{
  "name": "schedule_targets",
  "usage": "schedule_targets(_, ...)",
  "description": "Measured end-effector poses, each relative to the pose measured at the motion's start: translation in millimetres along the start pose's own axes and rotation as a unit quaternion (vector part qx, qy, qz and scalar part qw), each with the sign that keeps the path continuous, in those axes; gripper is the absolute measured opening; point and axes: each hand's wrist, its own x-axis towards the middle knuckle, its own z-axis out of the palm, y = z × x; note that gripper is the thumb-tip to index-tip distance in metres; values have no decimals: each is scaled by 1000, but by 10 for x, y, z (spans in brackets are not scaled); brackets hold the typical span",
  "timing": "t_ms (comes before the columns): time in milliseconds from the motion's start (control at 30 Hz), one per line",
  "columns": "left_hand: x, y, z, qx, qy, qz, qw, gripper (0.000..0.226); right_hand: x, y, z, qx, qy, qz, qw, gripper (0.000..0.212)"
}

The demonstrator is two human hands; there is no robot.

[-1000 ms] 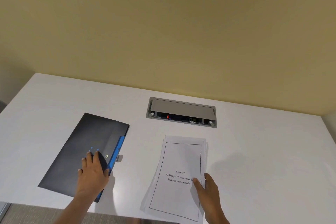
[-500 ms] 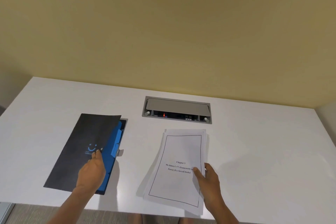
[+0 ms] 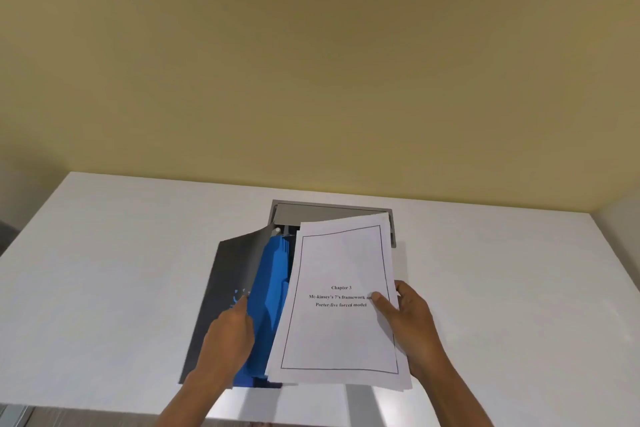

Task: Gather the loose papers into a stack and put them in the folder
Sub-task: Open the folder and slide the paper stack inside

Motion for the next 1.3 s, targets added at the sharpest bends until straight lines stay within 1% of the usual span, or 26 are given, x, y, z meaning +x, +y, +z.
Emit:
schedule_targets(67,-50,178,-27,-53,-4,7,999,50,8,-126,-98,-17,6,-14,1000,8)
schedule_targets(133,-101,328,-48,-78,-9,16,997,43,15,-235,-194,-34,4,-29,999,9)
schedule_targets(233,-140,481,-29,-98,-17,23,995,34,24,-366,-322,-55,0,-47,997,13)
schedule_targets(367,-172,618,-3,-123,-36,33,991,29,29,-493,-412,-88,-14,-66,994,14)
schedule_targets(533,-215,721,35,-158,-48,30,986,22,69,-557,-360,-180,-22,-95,979,8)
schedule_targets(733,-273,793,19,-171,-33,32,984,37,114,-563,-151,-283,-33,-117,951,12)
schedule_targets(867,-311,805,-5,-178,-30,36,983,39,131,-592,-8,-291,-55,-119,948,12)
schedule_targets(933,-316,782,0,-181,-30,34,983,40,145,-608,72,-298,-59,-115,946,7)
schedule_targets(967,-315,766,7,-183,-31,33,982,40,151,-616,111,-301,-56,-118,945,8)
schedule_targets(1033,-312,727,26,-186,-39,34,981,35,153,-627,191,-303,-47,-126,943,10)
schedule_targets(1133,-314,710,32,-182,-50,33,981,22,124,-621,302,-303,-29,-135,943,6)
schedule_targets(1300,-352,739,11,-183,-59,40,980,20,58,-535,475,-316,2,-139,938,20)
